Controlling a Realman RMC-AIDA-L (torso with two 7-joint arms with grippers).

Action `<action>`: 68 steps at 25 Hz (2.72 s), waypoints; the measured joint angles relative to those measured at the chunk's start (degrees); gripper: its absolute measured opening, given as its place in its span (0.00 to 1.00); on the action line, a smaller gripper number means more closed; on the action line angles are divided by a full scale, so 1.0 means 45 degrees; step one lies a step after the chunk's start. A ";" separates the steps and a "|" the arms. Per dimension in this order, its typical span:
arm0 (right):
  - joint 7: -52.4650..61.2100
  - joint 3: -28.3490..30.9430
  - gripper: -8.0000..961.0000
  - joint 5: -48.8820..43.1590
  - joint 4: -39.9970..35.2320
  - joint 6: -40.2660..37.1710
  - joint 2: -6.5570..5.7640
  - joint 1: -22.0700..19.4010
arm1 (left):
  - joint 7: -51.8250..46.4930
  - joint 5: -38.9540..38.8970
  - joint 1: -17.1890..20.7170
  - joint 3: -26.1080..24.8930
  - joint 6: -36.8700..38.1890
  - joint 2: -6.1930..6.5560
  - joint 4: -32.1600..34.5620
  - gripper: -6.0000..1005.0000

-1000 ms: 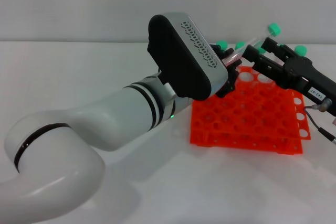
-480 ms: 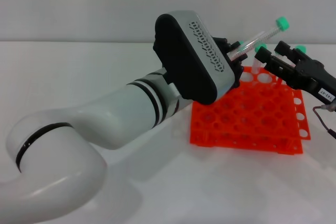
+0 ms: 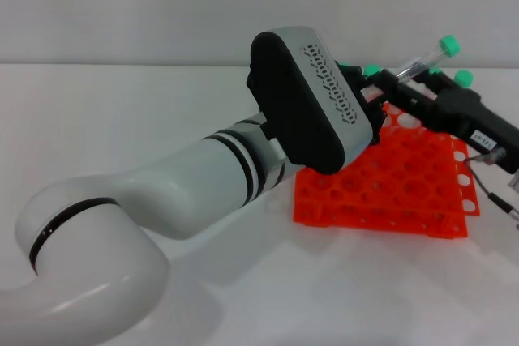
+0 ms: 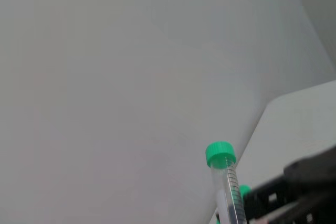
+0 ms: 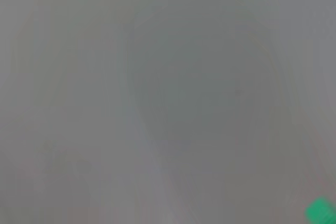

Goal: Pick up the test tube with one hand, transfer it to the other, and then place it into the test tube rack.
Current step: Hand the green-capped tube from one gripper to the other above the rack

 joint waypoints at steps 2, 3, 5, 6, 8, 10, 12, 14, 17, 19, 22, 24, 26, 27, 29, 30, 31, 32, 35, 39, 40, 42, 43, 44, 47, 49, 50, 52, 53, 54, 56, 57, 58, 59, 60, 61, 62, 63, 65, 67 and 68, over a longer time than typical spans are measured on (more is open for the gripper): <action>-0.0005 0.0302 0.91 0.0003 -0.0041 -0.0098 0.0003 -0.0126 | -0.0007 -0.0009 0.0030 -0.0002 0.0000 0.0000 -0.0031 0.19; -0.0017 0.0576 0.91 0.0005 -0.0068 -0.0117 0.0008 -0.0202 | -0.0007 -0.0011 0.0034 0.0009 0.0000 0.0001 -0.0032 0.19; -0.0018 0.0712 0.90 0.0003 -0.0076 -0.0114 0.0015 -0.0228 | -0.0003 -0.0011 0.0044 0.0058 0.0000 0.0002 -0.0046 0.19; -0.0018 0.0750 0.90 -0.0017 -0.0078 -0.0114 0.0023 -0.0234 | -0.0002 -0.0011 0.0045 0.0073 0.0000 0.0000 -0.0054 0.19; -0.0018 0.0750 0.90 -0.0038 -0.0079 -0.0116 0.0033 -0.0223 | -0.0002 -0.0014 0.0054 0.0088 0.0000 -0.0001 -0.0072 0.19; -0.0020 0.0744 0.89 -0.0048 -0.0079 -0.0115 0.0065 -0.0217 | -0.0001 -0.0017 0.0065 0.0116 0.0000 -0.0001 -0.0081 0.19; -0.0028 0.0746 0.89 -0.0025 -0.0084 -0.0118 0.0089 -0.0230 | 0.0000 -0.0020 0.0069 0.0160 0.0000 -0.0001 -0.0090 0.19; -0.0020 0.0775 0.88 0.0009 -0.0093 -0.0140 0.0094 -0.0247 | -0.0010 -0.0024 0.0079 0.0168 -0.0001 -0.0001 -0.0122 0.19; 0.0032 0.0851 0.88 0.0014 -0.0096 -0.0154 0.0093 -0.0269 | -0.0037 -0.0028 0.0088 0.0158 -0.0001 -0.0001 -0.0154 0.19; 0.0034 0.0866 0.87 0.0005 -0.0092 -0.0157 0.0085 -0.0274 | -0.0025 -0.0031 0.0088 0.0147 0.0000 -0.0001 -0.0155 0.19; 0.0034 0.0870 0.87 -0.0043 -0.0078 -0.0162 0.0052 -0.0278 | -0.0026 -0.0036 0.0088 0.0114 0.0000 -0.0002 -0.0155 0.19; 0.0034 0.0873 0.75 -0.0052 -0.0066 -0.0153 0.0041 -0.0280 | -0.0028 -0.0037 0.0088 0.0098 0.0000 -0.0002 -0.0155 0.19; 0.0036 0.0864 0.65 -0.0070 -0.0058 -0.0105 0.0038 -0.0284 | -0.0027 -0.0038 0.0088 0.0091 -0.0027 -0.0001 -0.0155 0.19; 0.0036 0.0848 0.62 -0.0077 -0.0058 -0.0096 0.0037 -0.0285 | -0.0027 -0.0038 0.0088 0.0090 -0.0055 -0.0001 -0.0154 0.19; 0.0038 0.0829 0.56 -0.0080 -0.0057 -0.0092 0.0035 -0.0284 | -0.0023 -0.0038 0.0087 0.0087 -0.0098 -0.0001 -0.0154 0.19; 0.0039 0.0830 0.53 -0.0081 -0.0056 -0.0091 0.0038 -0.0284 | -0.0012 -0.0038 0.0087 0.0085 -0.0102 0.0000 -0.0155 0.19; 0.0039 0.0841 0.50 -0.0083 -0.0058 -0.0090 0.0042 -0.0286 | -0.0008 -0.0038 0.0087 0.0084 -0.0104 -0.0001 -0.0155 0.19; 0.0039 0.0850 0.48 -0.0085 -0.0061 -0.0092 0.0047 -0.0294 | -0.0003 -0.0037 0.0088 0.0084 -0.0105 -0.0001 -0.0157 0.19; 0.0039 0.0864 0.44 -0.0082 -0.0072 -0.0133 0.0049 -0.0304 | -0.0003 -0.0037 0.0087 0.0074 -0.0107 -0.0001 -0.0171 0.19; 0.0009 0.0870 0.41 -0.0045 -0.0046 -0.0182 0.0047 -0.0305 | 0.0014 -0.0037 0.0087 0.0064 -0.0117 -0.0001 -0.0178 0.19; 0.0006 0.0870 0.40 -0.0039 -0.0042 -0.0188 0.0047 -0.0311 | 0.0020 -0.0037 0.0087 0.0063 -0.0119 0.0000 -0.0178 0.19; -0.0003 0.0878 0.39 -0.0029 -0.0056 -0.0205 0.0047 -0.0356 | 0.0021 -0.0037 0.0087 0.0063 -0.0125 -0.0001 -0.0185 0.19; -0.0015 0.0881 0.39 -0.0028 -0.0071 -0.0212 0.0047 -0.0381 | 0.0019 -0.0037 0.0086 0.0062 -0.0131 -0.0001 -0.0190 0.19; -0.0028 0.0882 0.39 -0.0029 -0.0083 -0.0217 0.0047 -0.0396 | 0.0017 -0.0037 0.0087 0.0062 -0.0137 -0.0002 -0.0196 0.19; -0.0064 0.0893 0.38 -0.0039 -0.0089 -0.0238 0.0050 -0.0403 | -0.0002 -0.0037 0.0091 0.0065 -0.0263 -0.0001 -0.0238 0.19; -0.0067 0.0899 0.38 -0.0040 -0.0090 -0.0300 0.0050 -0.0415 | 0.0003 -0.0036 0.0118 0.0095 -0.0464 0.0000 -0.0295 0.19; -0.0071 0.0900 0.38 -0.0042 -0.0090 -0.0346 0.0050 -0.0427 | 0.0009 -0.0035 0.0130 0.0106 -0.0538 0.0000 -0.0315 0.19; -0.0086 0.0900 0.38 -0.0054 -0.0087 -0.0426 0.0053 -0.0453 | 0.0015 -0.0035 0.0153 0.0107 -0.0640 -0.0001 -0.0344 0.19; -0.0094 0.0899 0.38 -0.0055 -0.0085 -0.0445 0.0055 -0.0462 | 0.0014 -0.0035 0.0163 0.0109 -0.0654 0.0000 -0.0344 0.19; -0.0107 0.0898 0.38 -0.0055 -0.0082 -0.0462 0.0051 -0.0473 | 0.0013 -0.0035 0.0169 0.0112 -0.0657 0.0000 -0.0344 0.19; -0.0114 0.0895 0.37 -0.0067 -0.0078 -0.0490 0.0043 -0.0473 | 0.0011 -0.0035 0.0185 0.0126 -0.0663 -0.0001 -0.0346 0.19; -0.0118 0.0887 0.37 -0.0071 -0.0079 -0.0507 0.0038 -0.0474 | 0.0011 -0.0035 0.0185 0.0127 -0.0663 -0.0001 -0.0348 0.19; -0.0122 0.0876 0.37 -0.0072 -0.0078 -0.0529 0.0035 -0.0474 | 0.0011 -0.0035 0.0186 0.0128 -0.0664 -0.0001 -0.0349 0.19; -0.0125 0.0863 0.37 -0.0072 -0.0078 -0.0557 0.0035 -0.0473 | 0.0011 -0.0035 0.0186 0.0133 -0.0664 0.0000 -0.0349 0.19; -0.0134 0.0848 0.37 -0.0073 -0.0078 -0.0597 0.0035 -0.0473 | 0.0010 -0.0035 0.0186 0.0149 -0.0664 0.0000 -0.0352 0.19; -0.0143 0.0835 0.37 -0.0076 -0.0078 -0.0638 0.0035 -0.0473 | 0.0009 -0.0035 0.0186 0.0166 -0.0665 -0.0001 -0.0355 0.19; -0.0143 0.0835 0.36 -0.0076 -0.0078 -0.0638 0.0035 -0.0473 | 0.0008 -0.0036 0.0186 0.0195 -0.0666 0.0000 -0.0360 0.19; -0.0189 0.0807 0.35 -0.0089 -0.0068 -0.0723 0.0037 -0.0453 | 0.0008 -0.0035 0.0181 0.0219 -0.0666 0.0000 -0.0364 0.19; -0.0219 0.0800 0.33 -0.0099 -0.0048 -0.0732 0.0043 -0.0427 | 0.0009 -0.0034 0.0165 0.0296 -0.0667 0.0001 -0.0370 0.19; -0.0246 0.0796 0.32 -0.0122 -0.0026 -0.0740 0.0054 -0.0399 | 0.0013 -0.0009 0.0153 0.0376 -0.0667 0.0006 -0.0371 0.19; -0.0256 0.0795 0.31 -0.0134 -0.0029 -0.0740 0.0056 -0.0402 | 0.0016 0.0003 0.0150 0.0406 -0.0667 0.0005 -0.0384 0.19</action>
